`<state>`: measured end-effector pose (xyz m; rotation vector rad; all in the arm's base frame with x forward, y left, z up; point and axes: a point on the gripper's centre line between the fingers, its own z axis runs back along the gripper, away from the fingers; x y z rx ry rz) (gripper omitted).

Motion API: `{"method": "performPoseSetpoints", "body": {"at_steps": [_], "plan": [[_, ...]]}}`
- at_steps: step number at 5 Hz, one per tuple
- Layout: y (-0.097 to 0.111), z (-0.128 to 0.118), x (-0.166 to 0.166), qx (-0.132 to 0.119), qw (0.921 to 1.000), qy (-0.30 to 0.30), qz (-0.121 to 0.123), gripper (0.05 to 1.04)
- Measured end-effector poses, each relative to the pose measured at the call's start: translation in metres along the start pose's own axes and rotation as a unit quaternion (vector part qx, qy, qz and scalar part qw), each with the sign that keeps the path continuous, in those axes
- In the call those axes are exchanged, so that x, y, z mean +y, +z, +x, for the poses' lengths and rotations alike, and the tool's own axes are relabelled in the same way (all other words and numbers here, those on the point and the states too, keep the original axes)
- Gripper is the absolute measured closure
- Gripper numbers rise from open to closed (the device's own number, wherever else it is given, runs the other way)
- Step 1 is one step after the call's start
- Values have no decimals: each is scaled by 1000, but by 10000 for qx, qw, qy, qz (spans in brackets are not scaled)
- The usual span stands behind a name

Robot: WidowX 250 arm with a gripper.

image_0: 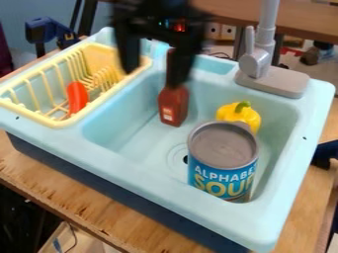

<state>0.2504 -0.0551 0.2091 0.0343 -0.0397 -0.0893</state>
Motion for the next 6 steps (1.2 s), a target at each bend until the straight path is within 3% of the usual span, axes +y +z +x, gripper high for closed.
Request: {"method": "performPoseSetpoints", "body": {"at_steps": [2, 3, 4, 5, 6], "plan": [[11, -21, -77, -345, 9941, -1027, 85, 83], [1, -20, -115, -303, 9887, -1466, -42, 83], [-10, -17, -136, -323, 9841, -1727, -261, 83], [-24, -14, -154, -553, 9742, -2020, -843, 83], [-36, -9, -164, -534, 9721, -2057, -996, 83]]}}
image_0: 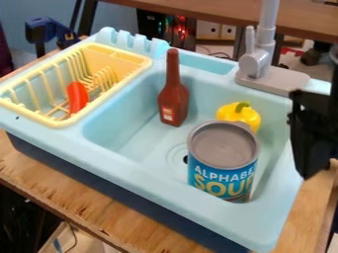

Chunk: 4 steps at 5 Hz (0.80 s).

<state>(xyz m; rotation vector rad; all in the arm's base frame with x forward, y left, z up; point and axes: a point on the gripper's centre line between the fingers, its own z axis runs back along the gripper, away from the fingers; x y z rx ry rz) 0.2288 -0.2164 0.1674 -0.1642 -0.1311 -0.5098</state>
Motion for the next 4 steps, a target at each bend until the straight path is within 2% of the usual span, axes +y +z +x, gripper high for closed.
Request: {"method": "performPoseSetpoints", "body": {"at_steps": [2, 4], "plan": [[-12, -11, 3, 196, 9998, 45, 30, 83], [-9, -18, 18, 219, 9990, 375, 87, 83]]}}
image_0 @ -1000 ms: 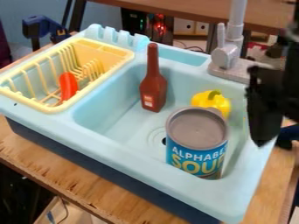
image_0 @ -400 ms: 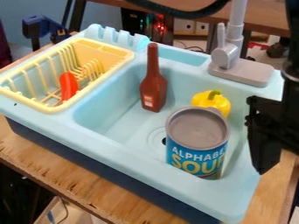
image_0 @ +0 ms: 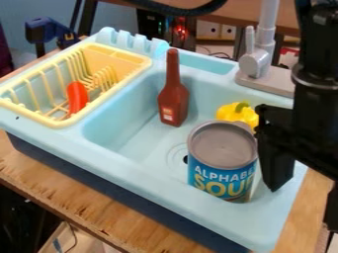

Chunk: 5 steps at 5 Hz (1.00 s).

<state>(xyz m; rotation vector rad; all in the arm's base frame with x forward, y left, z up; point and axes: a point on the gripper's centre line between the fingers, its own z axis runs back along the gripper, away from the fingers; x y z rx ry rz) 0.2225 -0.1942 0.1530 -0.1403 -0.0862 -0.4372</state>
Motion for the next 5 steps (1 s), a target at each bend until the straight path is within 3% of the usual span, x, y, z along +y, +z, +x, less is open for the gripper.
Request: {"method": "performPoseSetpoints", "body": {"at_steps": [2, 5], "plan": [[-2, 0, 13, 79, 9998, 189, -79, 83], [-8, -5, 56, 183, 9960, 873, 2, 83]]}}
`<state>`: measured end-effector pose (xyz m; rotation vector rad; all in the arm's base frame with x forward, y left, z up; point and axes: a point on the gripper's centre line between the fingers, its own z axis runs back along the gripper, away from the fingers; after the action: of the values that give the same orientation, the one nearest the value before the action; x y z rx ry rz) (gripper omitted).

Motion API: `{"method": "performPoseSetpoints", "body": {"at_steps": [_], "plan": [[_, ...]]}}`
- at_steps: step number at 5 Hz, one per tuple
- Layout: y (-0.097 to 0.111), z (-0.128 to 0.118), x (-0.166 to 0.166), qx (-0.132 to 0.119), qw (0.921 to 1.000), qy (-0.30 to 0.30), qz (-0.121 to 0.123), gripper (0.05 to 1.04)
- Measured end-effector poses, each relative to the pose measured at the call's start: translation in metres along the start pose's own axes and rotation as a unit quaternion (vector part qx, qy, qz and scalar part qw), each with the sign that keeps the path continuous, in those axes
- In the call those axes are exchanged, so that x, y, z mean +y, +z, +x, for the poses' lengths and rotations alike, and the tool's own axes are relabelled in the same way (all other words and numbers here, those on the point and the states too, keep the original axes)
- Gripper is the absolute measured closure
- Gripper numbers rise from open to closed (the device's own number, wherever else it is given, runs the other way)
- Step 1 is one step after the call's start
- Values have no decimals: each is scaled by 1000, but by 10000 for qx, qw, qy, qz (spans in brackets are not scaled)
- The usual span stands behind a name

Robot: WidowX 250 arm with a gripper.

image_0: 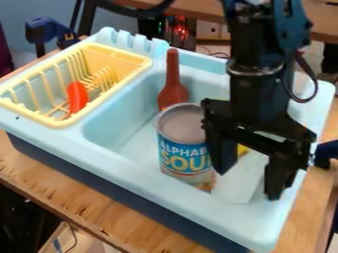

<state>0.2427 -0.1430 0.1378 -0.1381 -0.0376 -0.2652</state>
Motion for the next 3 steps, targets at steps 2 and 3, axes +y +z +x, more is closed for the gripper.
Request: {"method": "performPoseSetpoints", "body": {"at_steps": [2, 3], "plan": [[1, 2, 26, -126, 9996, 218, 132, 83], [2, -2, 39, -131, 9991, 339, 213, 83]]}}
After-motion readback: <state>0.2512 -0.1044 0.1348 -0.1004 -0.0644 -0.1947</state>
